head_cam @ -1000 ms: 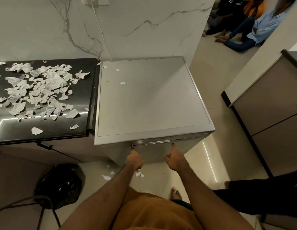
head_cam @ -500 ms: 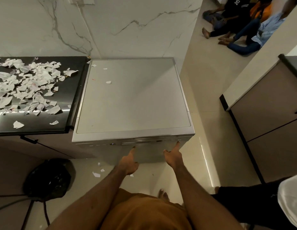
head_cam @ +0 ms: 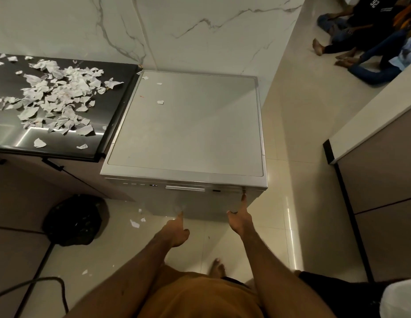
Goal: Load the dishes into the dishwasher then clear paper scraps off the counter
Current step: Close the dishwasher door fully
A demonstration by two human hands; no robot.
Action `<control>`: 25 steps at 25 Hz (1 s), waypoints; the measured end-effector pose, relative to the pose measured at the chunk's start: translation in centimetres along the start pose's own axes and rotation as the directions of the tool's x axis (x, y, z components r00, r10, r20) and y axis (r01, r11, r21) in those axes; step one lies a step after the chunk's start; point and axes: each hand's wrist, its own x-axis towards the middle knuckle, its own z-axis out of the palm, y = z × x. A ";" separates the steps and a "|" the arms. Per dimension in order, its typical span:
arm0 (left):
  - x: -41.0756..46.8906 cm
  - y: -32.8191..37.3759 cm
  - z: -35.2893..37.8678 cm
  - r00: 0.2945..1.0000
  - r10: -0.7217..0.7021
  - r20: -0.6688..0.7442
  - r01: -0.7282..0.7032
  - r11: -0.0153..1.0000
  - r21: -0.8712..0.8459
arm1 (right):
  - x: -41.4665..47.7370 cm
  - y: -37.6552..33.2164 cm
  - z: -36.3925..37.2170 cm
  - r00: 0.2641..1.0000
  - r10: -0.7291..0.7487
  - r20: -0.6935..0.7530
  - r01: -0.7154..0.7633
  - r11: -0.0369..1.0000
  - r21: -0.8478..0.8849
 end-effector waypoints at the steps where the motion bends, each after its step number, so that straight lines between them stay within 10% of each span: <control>1: -0.2 -0.1 0.1 1.000 -0.007 0.000 0.007 1.000 0.000 | 0.0 0.1 0.0 1.000 -0.011 0.003 0.011 1.000 -0.004; 25: -0.2 0.0 -0.6 0.985 -0.070 -0.158 0.078 0.996 0.044 | 1.9 0.7 0.9 0.988 -0.083 0.131 0.121 0.941 -0.315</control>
